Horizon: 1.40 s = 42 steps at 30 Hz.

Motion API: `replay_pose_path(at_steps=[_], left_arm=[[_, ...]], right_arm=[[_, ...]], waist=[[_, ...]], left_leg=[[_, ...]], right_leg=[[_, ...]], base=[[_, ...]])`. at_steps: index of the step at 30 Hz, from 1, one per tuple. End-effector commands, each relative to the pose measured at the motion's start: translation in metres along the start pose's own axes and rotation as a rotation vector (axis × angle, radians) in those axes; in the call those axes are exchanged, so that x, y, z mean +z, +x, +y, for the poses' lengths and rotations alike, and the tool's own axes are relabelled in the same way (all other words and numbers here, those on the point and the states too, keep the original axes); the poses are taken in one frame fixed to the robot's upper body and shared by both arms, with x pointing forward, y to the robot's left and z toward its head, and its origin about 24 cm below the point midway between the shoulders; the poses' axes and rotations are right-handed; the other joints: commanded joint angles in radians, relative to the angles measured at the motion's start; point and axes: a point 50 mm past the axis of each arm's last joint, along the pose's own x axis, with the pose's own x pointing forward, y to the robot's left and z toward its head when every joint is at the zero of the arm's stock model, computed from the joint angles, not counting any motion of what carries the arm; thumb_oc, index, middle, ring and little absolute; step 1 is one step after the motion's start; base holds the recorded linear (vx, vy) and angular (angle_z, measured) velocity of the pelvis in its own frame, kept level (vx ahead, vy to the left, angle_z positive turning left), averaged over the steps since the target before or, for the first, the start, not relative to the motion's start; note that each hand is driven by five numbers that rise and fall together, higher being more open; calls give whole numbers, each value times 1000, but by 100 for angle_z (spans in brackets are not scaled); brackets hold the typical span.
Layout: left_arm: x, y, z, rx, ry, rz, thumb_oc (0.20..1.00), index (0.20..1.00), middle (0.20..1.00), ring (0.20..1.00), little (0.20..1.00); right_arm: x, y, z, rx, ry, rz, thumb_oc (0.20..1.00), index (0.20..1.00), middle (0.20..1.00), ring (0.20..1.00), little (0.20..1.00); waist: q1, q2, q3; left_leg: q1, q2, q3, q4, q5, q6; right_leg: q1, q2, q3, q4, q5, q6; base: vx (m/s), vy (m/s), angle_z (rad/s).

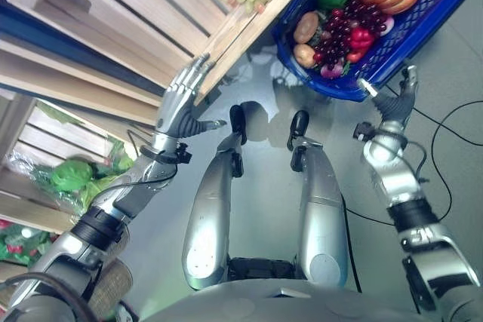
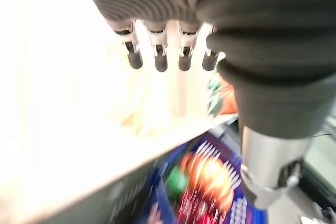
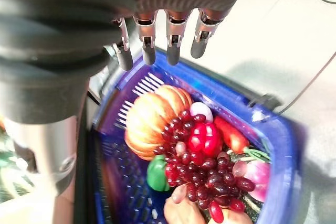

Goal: Pick up fruits and vegetables into the basket

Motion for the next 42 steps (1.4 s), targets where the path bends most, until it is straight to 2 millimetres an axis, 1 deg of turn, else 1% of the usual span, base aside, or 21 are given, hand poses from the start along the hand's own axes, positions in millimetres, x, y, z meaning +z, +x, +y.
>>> replay_pose_path(at_steps=[1, 3, 6, 8, 11, 14, 15, 18, 19, 20, 21, 25, 26, 30, 32, 34, 38, 42], left_arm=[[15, 2, 20, 150, 225, -170, 1000, 1000, 1000, 1000, 1000], [11, 10, 32, 214, 348, -199, 1000, 1000, 1000, 1000, 1000], [-4, 30, 59, 292, 574, -227, 1000, 1000, 1000, 1000, 1000], [-13, 43, 76, 313, 674, -198, 1000, 1000, 1000, 1000, 1000], [-30, 53, 92, 320, 815, -135, 1000, 1000, 1000, 1000, 1000], [-38, 59, 101, 325, 923, -125, 1000, 1000, 1000, 1000, 1000], [-41, 61, 102, 305, 968, -118, 1000, 1000, 1000, 1000, 1000], [-49, 70, 101, 267, 1035, -82, 1000, 1000, 1000, 1000, 1000], [-57, 77, 101, 232, 1066, -32, 1000, 1000, 1000, 1000, 1000], [-57, 78, 101, 226, 1068, -26, 1000, 1000, 1000, 1000, 1000], [-66, 85, 99, 179, 1079, 34, 1000, 1000, 1000, 1000, 1000], [-83, 95, 95, 105, 1110, 121, 1000, 1000, 1000, 1000, 1000], [-89, 93, 91, 84, 1103, 143, 1000, 1000, 1000, 1000, 1000], [-109, 91, 86, -22, 1102, 268, 1000, 1000, 1000, 1000, 1000], [-117, 88, 84, -85, 1156, 298, 1000, 1000, 1000, 1000, 1000], [-125, 87, 87, -121, 1188, 333, 1000, 1000, 1000, 1000, 1000], [-143, 73, 90, -190, 1267, 447, 1000, 1000, 1000, 1000, 1000], [-152, 64, 93, -217, 1287, 531, 1000, 1000, 1000, 1000, 1000]], right_arm=[[11, -7, -16, -23, 20, -119, 1000, 1000, 1000, 1000, 1000], [11, -12, -18, 1, 42, -125, 1000, 1000, 1000, 1000, 1000], [14, -18, -18, 72, 57, -150, 1000, 1000, 1000, 1000, 1000], [19, -21, -19, 146, 73, -166, 1000, 1000, 1000, 1000, 1000], [20, -28, -17, 330, 119, -146, 1000, 1000, 1000, 1000, 1000], [17, -38, -15, 509, 124, -111, 1000, 1000, 1000, 1000, 1000], [15, -42, -13, 560, 105, -107, 1000, 1000, 1000, 1000, 1000], [12, -46, -10, 632, 71, -97, 1000, 1000, 1000, 1000, 1000], [10, -47, -9, 680, 64, -85, 1000, 1000, 1000, 1000, 1000], [10, -47, -9, 685, 64, -84, 1000, 1000, 1000, 1000, 1000], [9, -48, -7, 722, 58, -84, 1000, 1000, 1000, 1000, 1000], [16, -48, -2, 774, 47, -124, 1000, 1000, 1000, 1000, 1000], [16, -50, -2, 782, 46, -122, 1000, 1000, 1000, 1000, 1000], [21, -47, 1, 793, 59, -135, 1000, 1000, 1000, 1000, 1000], [24, -45, 2, 793, 73, -144, 1000, 1000, 1000, 1000, 1000], [26, -44, 2, 784, 80, -147, 1000, 1000, 1000, 1000, 1000], [29, -38, 2, 757, 84, -148, 1000, 1000, 1000, 1000, 1000], [31, -35, 2, 749, 91, -147, 1000, 1000, 1000, 1000, 1000]], waist=[[-55, 30, -53], [-73, 28, -53], [-108, 34, -53], [-129, 39, -53], [-161, 45, -53], [-186, 45, -53], [-195, 45, -53], [-213, 42, -53], [-227, 42, -53], [-227, 42, -53], [-240, 42, -53], [-263, 38, -53], [-268, 36, -53], [-280, 33, -53], [-286, 30, -53], [-289, 27, -53], [-291, 31, -53], [-290, 33, -53]], left_leg=[[83, -27, 61, 46, -173, 22], [110, -28, 67, 42, -172, 20], [154, -27, 84, 37, -172, 12], [172, -25, 97, 37, -171, 9], [181, -20, 113, 42, -166, 0], [181, -18, 127, 47, -163, -3], [178, -16, 131, 50, -163, -3], [166, -13, 142, 55, -161, -4], [159, -10, 151, 55, -157, -4], [157, -10, 153, 55, -157, -4], [146, -8, 162, 55, -153, -5], [106, -2, 174, 72, -151, -3], [114, -2, 164, 85, -177, -9], [69, 0, 171, 106, -178, -9], [44, 4, 176, 119, -180, -6], [22, 7, 179, 133, -185, -4], [-31, 7, 183, 162, -191, 2], [-67, 7, 185, 183, -198, 6]], right_leg=[[69, 65, -24, -86, 24, 82], [92, 66, -17, -90, 21, 85], [124, 61, -2, -88, 11, 85], [134, 57, 9, -83, 4, 84], [136, 57, 32, -74, -3, 82], [127, 63, 54, -69, -7, 78], [121, 66, 62, -66, -8, 77], [105, 72, 76, -58, -8, 75], [91, 78, 88, -56, -7, 73], [89, 79, 90, -55, -7, 73], [75, 85, 101, -54, -6, 72], [30, 100, 124, -37, -5, 70], [38, 103, 131, -20, -34, 76], [-8, 114, 146, -3, -31, 74], [-32, 119, 153, 11, -32, 73], [-54, 122, 157, 22, -32, 71], [-109, 128, 168, 58, -37, 68], [-146, 131, 174, 80, -39, 67]], base=[[16, 47, -5], [23, 56, -9], [44, 99, -17], [52, 123, -13], [46, 116, -18], [41, 77, -14], [32, 45, -13], [30, 54, -17], [26, 59, -18], [44, 86, -21], [33, 55, -16], [53, 41, -21], [112, 50, -20], [50, 32, -15], [30, 13, -6], [34, 18, 0], [53, 61, -2], [27, 52, -1]])
